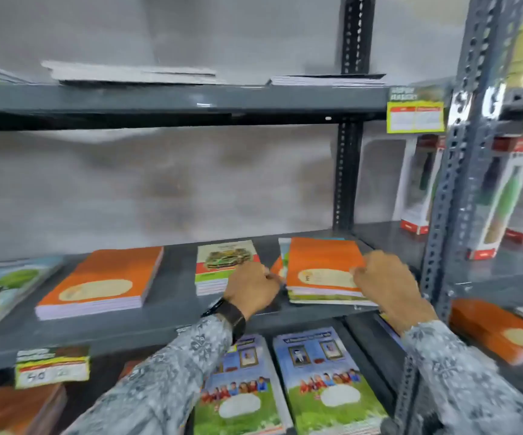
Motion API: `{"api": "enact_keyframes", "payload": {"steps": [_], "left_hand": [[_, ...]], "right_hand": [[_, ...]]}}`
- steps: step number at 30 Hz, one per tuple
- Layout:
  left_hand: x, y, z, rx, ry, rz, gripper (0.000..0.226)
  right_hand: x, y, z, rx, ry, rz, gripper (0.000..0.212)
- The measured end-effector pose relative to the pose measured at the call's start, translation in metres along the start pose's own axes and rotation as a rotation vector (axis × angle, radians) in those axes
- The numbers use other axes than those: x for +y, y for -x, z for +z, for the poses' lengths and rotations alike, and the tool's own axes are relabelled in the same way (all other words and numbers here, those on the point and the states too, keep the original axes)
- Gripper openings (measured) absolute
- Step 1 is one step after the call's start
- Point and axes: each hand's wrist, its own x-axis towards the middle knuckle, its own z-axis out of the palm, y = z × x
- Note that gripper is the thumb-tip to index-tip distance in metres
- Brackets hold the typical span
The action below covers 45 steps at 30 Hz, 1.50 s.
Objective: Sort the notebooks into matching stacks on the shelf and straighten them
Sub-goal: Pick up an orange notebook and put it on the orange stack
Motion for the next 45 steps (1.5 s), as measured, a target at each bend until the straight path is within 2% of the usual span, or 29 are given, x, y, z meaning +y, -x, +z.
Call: {"api": "enact_keyframes", "payload": {"steps": [1, 4, 9, 12, 15, 19, 24, 27, 30, 35, 40, 45], "left_hand": [[0.005, -0.007, 0.008, -0.041, 0.058, -0.040, 0.041], [0.021, -0.019, 0.022, -0.023, -0.019, -0.101, 0.048], [0.038, -0.038, 0.025, -0.128, -0.009, -0.261, 0.047], [0.040, -0.042, 0.021, -0.176, 0.109, -0.343, 0.039], [0.037, -0.043, 0.016, -0.182, 0.272, -0.400, 0.029], [0.038, -0.029, 0.004, -0.194, 0.648, -0.470, 0.030], [0.016, 0.017, -0.028, -0.011, 0.945, -0.433, 0.020], [-0.015, 0.045, -0.059, 0.158, 1.009, -0.358, 0.018], [-0.061, 0.076, -0.094, 0.307, 1.009, -0.312, 0.014], [-0.157, 0.124, -0.151, 0.538, 0.951, -0.345, 0.009], [-0.248, 0.170, -0.208, 0.680, 0.885, -0.418, 0.018], [-0.315, 0.184, -0.265, 0.699, 0.786, -0.478, 0.015]], "right_hand": [[0.009, -0.005, 0.003, -0.067, -0.018, 0.043, 0.021], [0.021, -0.012, 0.003, -0.195, -0.089, 0.139, 0.024], [0.024, -0.019, 0.002, -0.241, -0.144, 0.179, 0.026], [0.018, -0.017, 0.003, -0.243, -0.095, 0.211, 0.019], [0.013, -0.018, 0.001, -0.269, -0.152, 0.245, 0.019], [0.007, -0.020, 0.006, -0.313, -0.314, 0.255, 0.019], [-0.019, -0.004, 0.006, -0.270, -0.755, 0.158, 0.006], [-0.061, 0.018, 0.008, -0.231, -1.017, 0.119, 0.022], [-0.117, 0.049, 0.024, -0.256, -1.154, 0.087, 0.023], [-0.230, 0.104, 0.072, -0.360, -1.246, 0.034, 0.016], [-0.343, 0.151, 0.116, -0.469, -1.197, -0.033, 0.032], [-0.418, 0.181, 0.140, -0.492, -1.165, -0.109, 0.033]]}}
